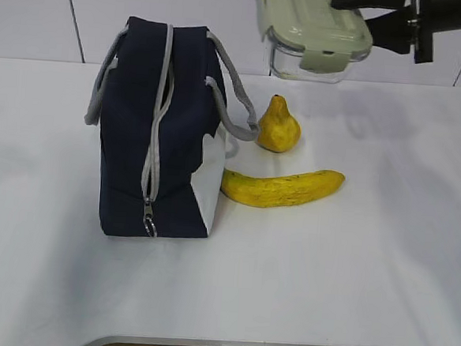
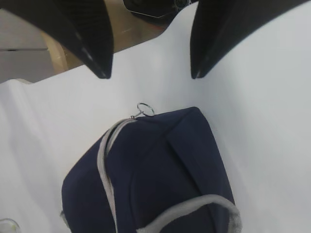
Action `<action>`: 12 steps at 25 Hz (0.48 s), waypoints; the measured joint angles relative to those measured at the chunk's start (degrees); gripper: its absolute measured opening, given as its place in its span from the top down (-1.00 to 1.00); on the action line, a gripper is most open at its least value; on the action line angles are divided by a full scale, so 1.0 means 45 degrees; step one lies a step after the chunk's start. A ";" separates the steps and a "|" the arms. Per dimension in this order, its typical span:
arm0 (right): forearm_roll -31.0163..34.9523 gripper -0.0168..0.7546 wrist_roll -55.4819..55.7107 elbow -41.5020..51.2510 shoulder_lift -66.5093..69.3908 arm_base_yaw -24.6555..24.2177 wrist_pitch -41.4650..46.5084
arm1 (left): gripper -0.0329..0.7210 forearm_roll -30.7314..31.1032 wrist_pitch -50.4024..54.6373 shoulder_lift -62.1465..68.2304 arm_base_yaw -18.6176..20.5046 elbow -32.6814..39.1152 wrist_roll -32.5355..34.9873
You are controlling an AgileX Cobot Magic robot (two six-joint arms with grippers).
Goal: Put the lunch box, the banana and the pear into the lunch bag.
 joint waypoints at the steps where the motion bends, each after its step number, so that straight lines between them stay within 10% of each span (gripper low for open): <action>1: 0.0209 0.01 -0.0060 0.0000 0.0000 0.0253 0.0000 | -0.13 -0.0197 -0.0021 0.0956 0.0000 -0.0508 0.0224; 12: 0.1182 0.01 -0.0892 0.0000 0.0000 0.2151 -0.1255 | -0.13 -0.1865 0.0144 0.6599 -0.0361 -0.4374 0.1986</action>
